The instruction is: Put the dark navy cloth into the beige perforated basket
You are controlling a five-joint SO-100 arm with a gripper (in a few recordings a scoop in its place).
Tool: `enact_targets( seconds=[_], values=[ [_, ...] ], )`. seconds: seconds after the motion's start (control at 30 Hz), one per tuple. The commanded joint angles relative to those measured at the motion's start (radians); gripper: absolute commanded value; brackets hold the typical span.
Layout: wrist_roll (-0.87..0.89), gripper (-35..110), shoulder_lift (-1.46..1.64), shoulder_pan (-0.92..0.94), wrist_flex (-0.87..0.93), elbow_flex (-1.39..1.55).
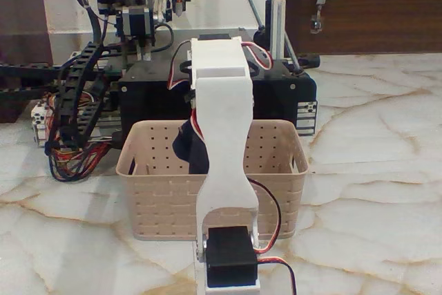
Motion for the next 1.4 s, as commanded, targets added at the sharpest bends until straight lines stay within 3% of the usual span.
enact_targets(
  seconds=[0.0, 0.23, 0.4, 0.53, 0.77, 0.87, 1.0, 1.37],
  values=[
    [0.003, 0, 0.006, 0.006, 0.035, -0.063],
    [0.035, 10, 0.029, 0.037, 0.011, -0.066],
    [-0.055, 9, 0.028, 0.063, 0.19, 0.011],
    [0.021, 9, 0.075, 0.058, -0.117, 0.009],
    [-0.057, 0, 0.167, 0.067, -0.091, 0.172],
    [-0.006, 0, 0.33, 0.094, -0.339, 0.44],
    [-0.196, 0, 0.497, 0.123, -0.632, 0.723],
    [-0.836, 0, 0.897, 0.137, -1.043, 1.356]
  ],
)
